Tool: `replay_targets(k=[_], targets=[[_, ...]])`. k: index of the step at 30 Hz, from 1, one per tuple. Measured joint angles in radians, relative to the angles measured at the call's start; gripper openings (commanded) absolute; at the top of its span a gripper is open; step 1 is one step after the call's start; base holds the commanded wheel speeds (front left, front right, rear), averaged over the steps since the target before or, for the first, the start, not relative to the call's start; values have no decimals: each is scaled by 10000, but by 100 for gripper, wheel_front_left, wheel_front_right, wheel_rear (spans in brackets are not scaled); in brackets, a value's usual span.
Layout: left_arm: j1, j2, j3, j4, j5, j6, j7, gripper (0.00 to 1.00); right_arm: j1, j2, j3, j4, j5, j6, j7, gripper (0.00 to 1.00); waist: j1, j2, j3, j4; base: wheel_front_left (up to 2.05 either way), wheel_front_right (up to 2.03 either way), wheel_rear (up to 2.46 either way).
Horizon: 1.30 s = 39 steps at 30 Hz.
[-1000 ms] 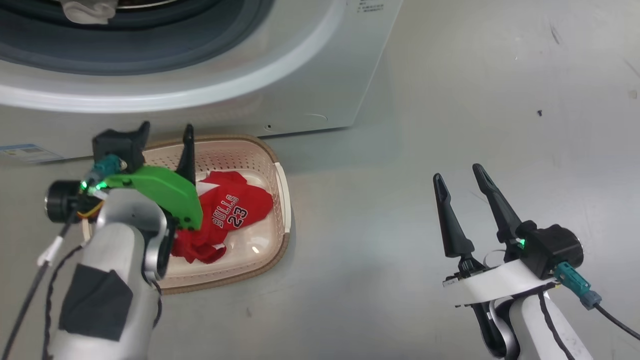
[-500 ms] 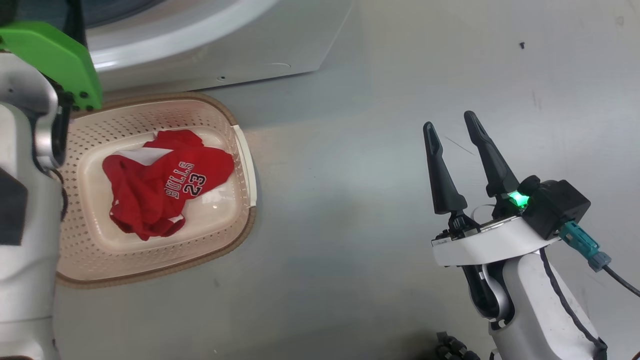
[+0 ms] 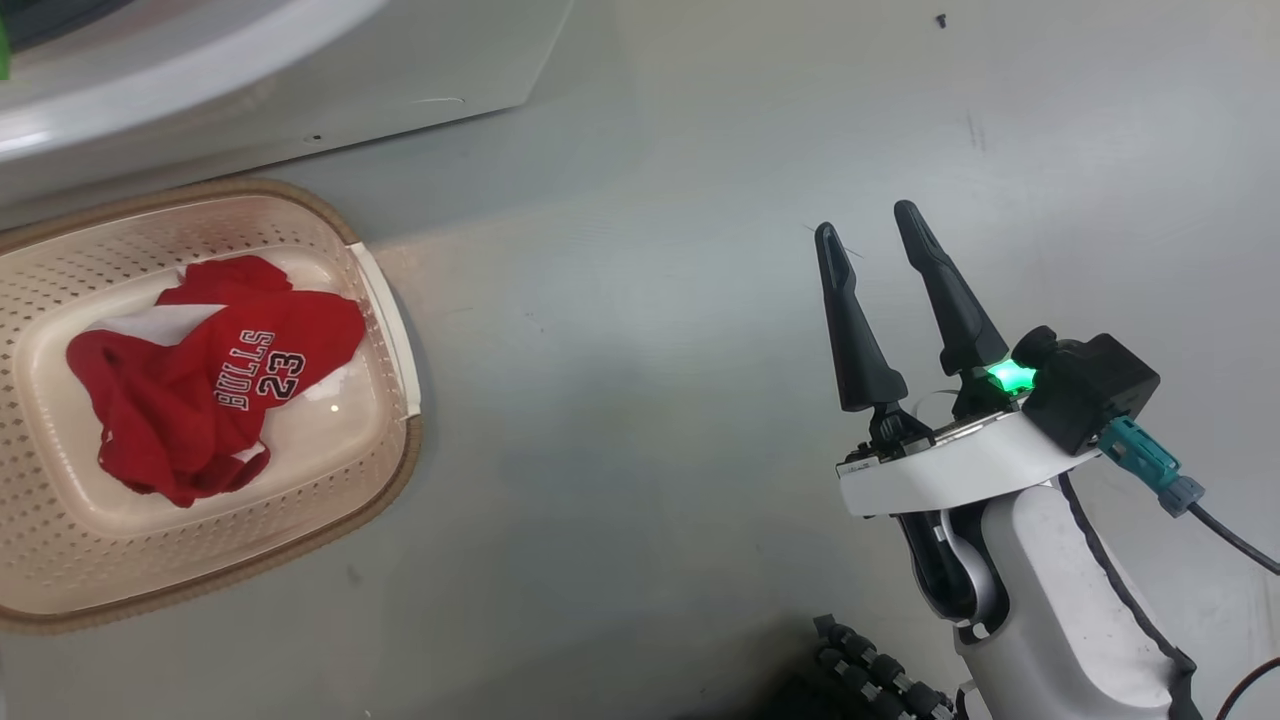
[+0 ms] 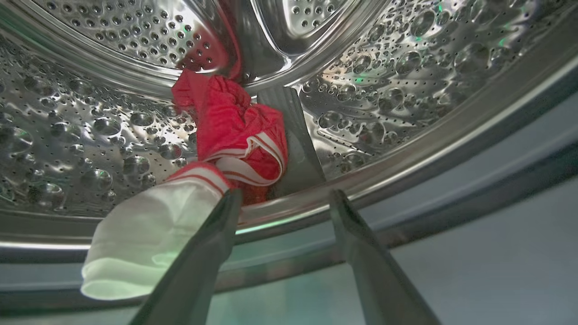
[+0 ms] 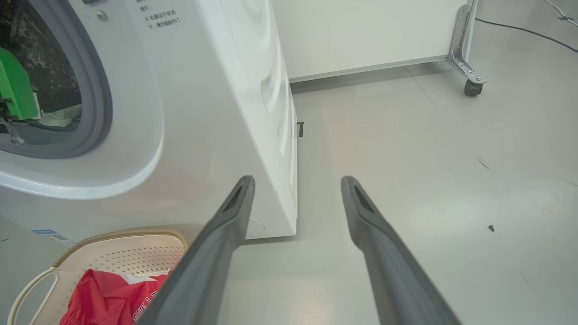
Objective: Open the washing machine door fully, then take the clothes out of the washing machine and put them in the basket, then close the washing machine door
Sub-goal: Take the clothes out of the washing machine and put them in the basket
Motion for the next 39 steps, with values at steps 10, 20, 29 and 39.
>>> replay_targets(k=[10,20,29,39], targets=[[-1005,673,297,614,541,313,366,100,-81,4,111,59,263,-98,0,100,0,0,241,-532,0,0,0],[-1510,1110,453,1264,880,426,894,100,-215,8,113,88,343,-186,0,100,0,0,382,-657,0,0,0],[-1515,1337,610,1875,982,474,1557,100,-328,10,113,84,418,-201,0,100,0,0,441,-674,0,0,0],[-1776,1325,713,2040,993,522,1837,0,-413,8,113,79,420,-201,0,100,0,0,486,-649,0,0,0]])
